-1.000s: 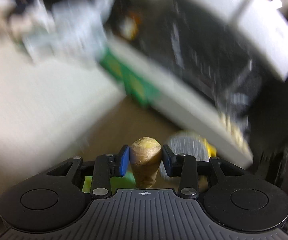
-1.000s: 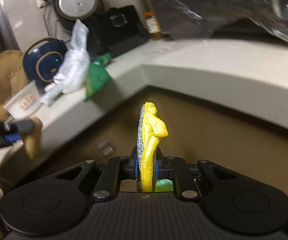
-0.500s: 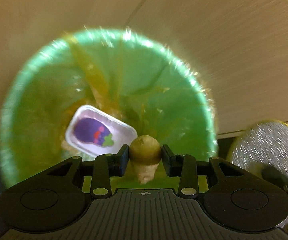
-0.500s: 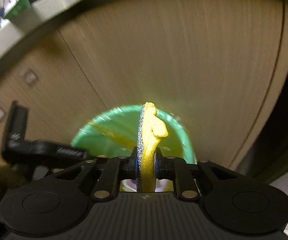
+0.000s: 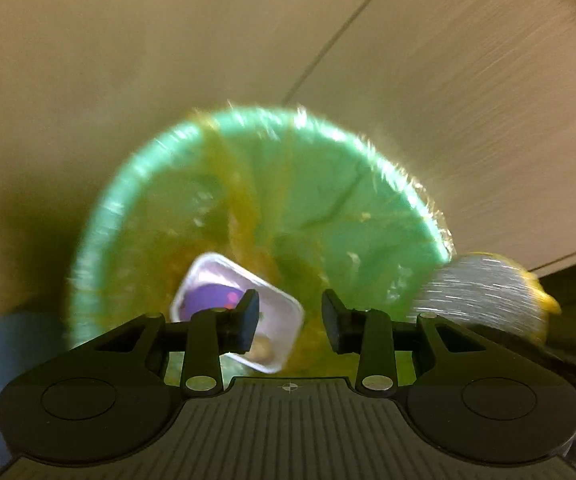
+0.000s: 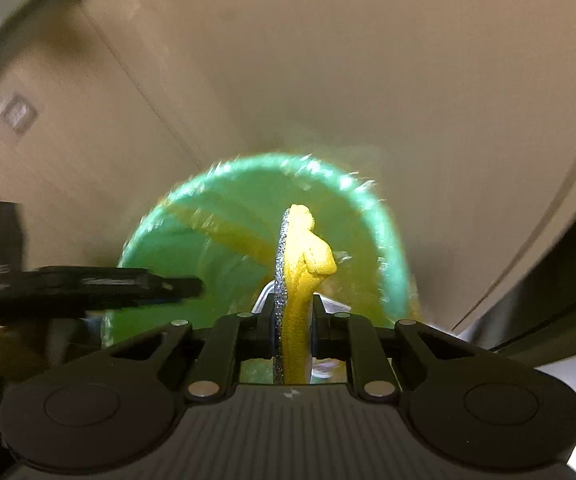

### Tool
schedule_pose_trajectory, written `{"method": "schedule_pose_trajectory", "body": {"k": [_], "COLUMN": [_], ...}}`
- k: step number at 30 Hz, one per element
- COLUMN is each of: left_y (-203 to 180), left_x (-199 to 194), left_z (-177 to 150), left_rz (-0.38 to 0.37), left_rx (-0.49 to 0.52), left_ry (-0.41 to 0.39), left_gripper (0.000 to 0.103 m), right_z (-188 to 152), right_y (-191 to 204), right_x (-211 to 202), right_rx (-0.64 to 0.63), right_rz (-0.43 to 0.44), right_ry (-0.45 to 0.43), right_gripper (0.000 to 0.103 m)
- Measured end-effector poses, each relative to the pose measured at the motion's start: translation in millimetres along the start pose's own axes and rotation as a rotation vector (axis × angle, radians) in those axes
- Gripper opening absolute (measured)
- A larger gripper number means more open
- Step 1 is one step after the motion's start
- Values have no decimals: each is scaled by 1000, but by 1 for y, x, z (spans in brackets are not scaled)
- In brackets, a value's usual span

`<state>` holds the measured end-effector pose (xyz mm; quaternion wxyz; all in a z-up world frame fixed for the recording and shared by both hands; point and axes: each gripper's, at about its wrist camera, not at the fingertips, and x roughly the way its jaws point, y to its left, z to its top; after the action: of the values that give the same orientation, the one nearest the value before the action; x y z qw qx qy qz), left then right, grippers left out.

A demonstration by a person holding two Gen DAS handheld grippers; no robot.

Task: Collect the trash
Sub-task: 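Carry the ginger and scrubber pad down into the trash bin and open both grippers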

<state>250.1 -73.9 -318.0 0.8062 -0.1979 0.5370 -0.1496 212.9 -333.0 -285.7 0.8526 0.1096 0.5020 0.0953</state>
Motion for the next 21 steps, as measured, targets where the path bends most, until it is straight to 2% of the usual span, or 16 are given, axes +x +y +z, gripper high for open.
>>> {"method": "schedule_pose_trajectory", "body": {"k": [3,11,16,18,20,21], "left_y": [10,23,38,41,42,42], "left_x": [-23,-57,-68,-70,-70,-71], "left_z": [-7,-12,-12,-13,-13,-14], "left_rz": [-23,-51,-75,-53,-55,-65], "left_rx": [-19,-49,-85,-72,-66,-68], "left_ry": [-38,-87,-85,-92,-88,-87], "left_gripper": [38,38,38,38,38,38], "right_z": [8,22,15,12,12,13], "right_y": [16,48,72,76,75,73], "right_x": [37,151,203,222,236,239], "right_rx": [-76,-322,-498,-530,-518,-502], "right_rz": [-6,-113,-202,-250,-272,-266], "right_ry": [91,383,484,512,534,540], "right_gripper": [15,15,15,15,22,30]}}
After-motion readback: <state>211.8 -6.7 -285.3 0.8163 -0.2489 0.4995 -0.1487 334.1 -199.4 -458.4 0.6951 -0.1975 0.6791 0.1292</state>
